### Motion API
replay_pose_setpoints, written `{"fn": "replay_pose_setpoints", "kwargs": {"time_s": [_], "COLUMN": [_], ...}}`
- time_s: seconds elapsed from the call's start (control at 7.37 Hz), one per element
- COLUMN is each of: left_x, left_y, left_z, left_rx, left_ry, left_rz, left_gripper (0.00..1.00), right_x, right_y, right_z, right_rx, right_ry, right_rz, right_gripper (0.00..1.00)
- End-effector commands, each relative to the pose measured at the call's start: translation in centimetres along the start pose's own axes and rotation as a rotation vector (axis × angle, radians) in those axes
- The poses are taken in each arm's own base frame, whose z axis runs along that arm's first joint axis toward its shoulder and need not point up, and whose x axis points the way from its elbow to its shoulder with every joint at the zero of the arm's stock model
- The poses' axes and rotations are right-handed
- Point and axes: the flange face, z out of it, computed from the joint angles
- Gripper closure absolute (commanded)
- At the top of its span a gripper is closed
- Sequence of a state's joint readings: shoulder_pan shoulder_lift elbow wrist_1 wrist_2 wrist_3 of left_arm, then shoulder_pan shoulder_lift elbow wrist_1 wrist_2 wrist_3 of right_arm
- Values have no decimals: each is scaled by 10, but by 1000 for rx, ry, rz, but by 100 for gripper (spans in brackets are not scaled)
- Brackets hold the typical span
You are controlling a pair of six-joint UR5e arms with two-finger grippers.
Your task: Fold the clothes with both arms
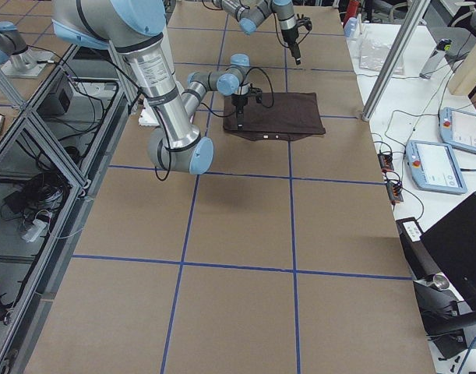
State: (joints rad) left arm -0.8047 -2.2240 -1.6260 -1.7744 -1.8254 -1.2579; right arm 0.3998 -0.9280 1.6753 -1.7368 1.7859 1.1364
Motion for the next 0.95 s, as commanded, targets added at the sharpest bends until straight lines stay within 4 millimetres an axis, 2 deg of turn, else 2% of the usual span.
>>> {"fn": "replay_pose_setpoints", "kwargs": {"time_s": [0.0, 0.54, 0.81], "left_x": [-1, -1, -1], "left_y": [1, 0, 0], "left_z": [1, 0, 0], "left_rx": [-1, 1, 2], "left_ry": [1, 2, 3], "left_rz": [1, -1, -1], "left_gripper": [0, 0, 0], "right_x": [7, 9, -1], "right_y": [-4, -6, -10], "right_z": [6, 6, 5], "right_rx": [-9, -9, -7], "right_ry": [29, 38, 33], "right_rz": [-4, -8, -9], "right_gripper": [0, 0, 0]}}
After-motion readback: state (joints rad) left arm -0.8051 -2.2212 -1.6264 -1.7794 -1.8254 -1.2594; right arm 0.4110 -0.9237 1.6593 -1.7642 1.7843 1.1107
